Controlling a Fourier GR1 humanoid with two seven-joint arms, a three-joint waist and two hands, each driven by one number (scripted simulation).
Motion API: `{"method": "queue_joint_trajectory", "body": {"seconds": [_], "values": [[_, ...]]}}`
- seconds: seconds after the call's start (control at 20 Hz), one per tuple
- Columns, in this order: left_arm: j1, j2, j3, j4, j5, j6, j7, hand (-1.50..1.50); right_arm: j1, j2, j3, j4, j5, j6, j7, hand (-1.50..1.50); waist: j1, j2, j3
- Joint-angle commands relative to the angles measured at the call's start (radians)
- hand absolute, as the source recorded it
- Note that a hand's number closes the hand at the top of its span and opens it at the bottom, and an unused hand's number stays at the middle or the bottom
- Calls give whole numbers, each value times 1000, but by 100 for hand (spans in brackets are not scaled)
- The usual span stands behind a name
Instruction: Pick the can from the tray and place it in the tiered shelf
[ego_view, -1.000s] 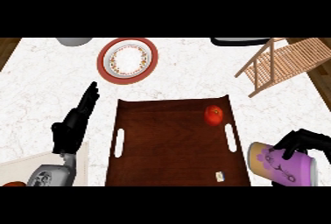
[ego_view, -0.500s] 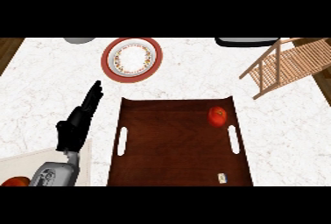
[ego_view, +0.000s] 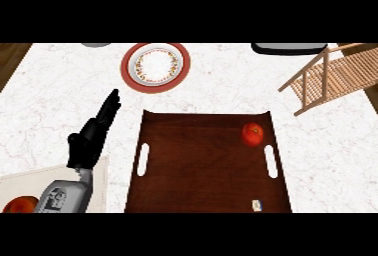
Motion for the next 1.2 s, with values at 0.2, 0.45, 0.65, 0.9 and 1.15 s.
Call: {"method": "queue_joint_trajectory", "body": {"seconds": [0.2,0.45,0.65,0.9,1.15], "values": [[-48,-40,-11,15,-33,10,27,0,-236,-90,14,166,49,-11,117,150,9,2,0],[-13,-44,-1,67,-43,-1,-54,0,-377,-96,74,405,128,-11,-6,150,15,3,0],[-88,-43,26,43,-31,-1,43,0,-477,-122,97,461,154,-23,9,150,12,2,0],[42,-35,0,-73,-24,-30,27,0,-521,-78,197,507,324,-119,-110,150,24,2,0],[-80,-40,37,83,-43,-26,-8,0,-695,-63,268,741,411,-154,-213,150,22,6,0]]}}
